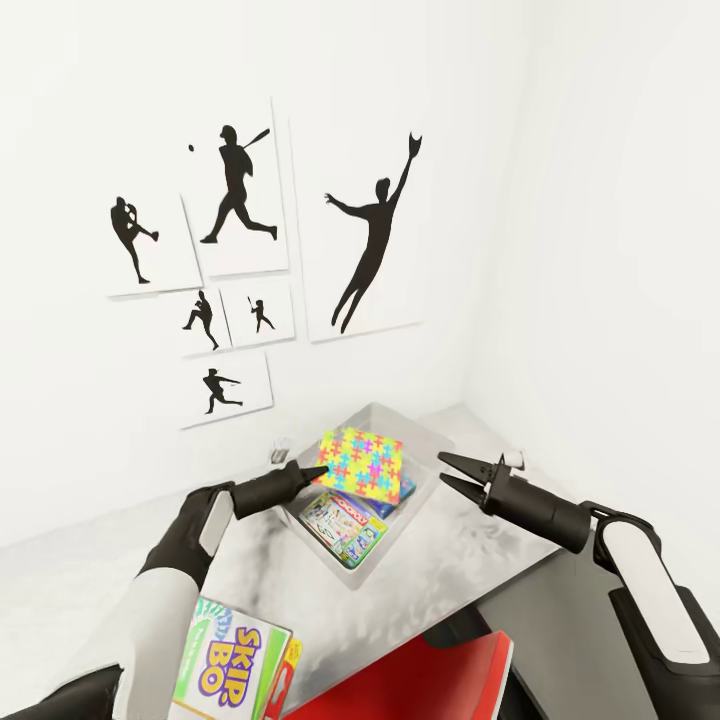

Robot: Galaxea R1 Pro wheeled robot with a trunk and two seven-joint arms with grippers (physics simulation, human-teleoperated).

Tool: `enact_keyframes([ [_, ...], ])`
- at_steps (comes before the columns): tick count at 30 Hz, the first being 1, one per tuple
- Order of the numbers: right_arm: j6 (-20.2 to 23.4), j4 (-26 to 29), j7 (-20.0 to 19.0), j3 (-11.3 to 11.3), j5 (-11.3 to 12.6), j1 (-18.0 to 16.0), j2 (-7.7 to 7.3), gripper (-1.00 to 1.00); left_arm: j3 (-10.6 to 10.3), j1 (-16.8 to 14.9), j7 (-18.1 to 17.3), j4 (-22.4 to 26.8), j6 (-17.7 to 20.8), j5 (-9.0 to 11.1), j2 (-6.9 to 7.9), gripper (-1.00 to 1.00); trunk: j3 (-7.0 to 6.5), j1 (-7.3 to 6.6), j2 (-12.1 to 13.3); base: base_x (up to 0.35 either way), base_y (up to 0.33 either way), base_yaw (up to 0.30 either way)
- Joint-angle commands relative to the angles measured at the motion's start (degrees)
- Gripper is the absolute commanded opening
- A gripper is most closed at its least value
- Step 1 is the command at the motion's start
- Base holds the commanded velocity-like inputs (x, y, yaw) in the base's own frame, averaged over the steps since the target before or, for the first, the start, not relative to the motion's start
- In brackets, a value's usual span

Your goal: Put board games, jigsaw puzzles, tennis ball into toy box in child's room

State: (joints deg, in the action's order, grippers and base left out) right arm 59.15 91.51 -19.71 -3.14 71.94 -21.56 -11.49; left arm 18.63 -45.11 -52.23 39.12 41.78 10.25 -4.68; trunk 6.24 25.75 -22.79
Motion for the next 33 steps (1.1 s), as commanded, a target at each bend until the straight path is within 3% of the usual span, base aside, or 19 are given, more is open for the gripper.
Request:
enact_keyframes([
  [1, 0.2, 0.0, -0.6, -0.1, -0.6, -0.1, -0.01, 1.00, 0.7, -0.1, 0.0, 0.0, 0.3, 0.0, -0.06, -1.00, 0.17, 0.03, -0.1, 0.000, 0.000, 0.000],
  [6, 0.2, 0.0, -0.7, -0.2, -0.6, -0.1, -0.14, 1.00, 2.1, -0.1, 0.3, 0.0, 0.3, -0.1, -0.19, -1.00, 0.45, 0.03, -0.1, 0.000, 0.000, 0.000],
  [27, 0.3, 0.0, -0.9, -0.4, -0.6, -0.1, -0.38, 1.00, 2.6, -0.1, 4.1, 0.0, -2.6, 0.0, -0.14, -1.00, 1.89, 0.03, -0.1, 0.000, 0.000, 0.000],
  [33, 0.3, 0.0, -0.8, -0.4, -0.6, -0.1, -0.38, 1.00, 5.1, 0.0, 4.2, 0.0, -2.6, 0.0, -0.14, -1.00, 2.31, 0.03, -0.1, 0.000, 0.000, 0.000],
])
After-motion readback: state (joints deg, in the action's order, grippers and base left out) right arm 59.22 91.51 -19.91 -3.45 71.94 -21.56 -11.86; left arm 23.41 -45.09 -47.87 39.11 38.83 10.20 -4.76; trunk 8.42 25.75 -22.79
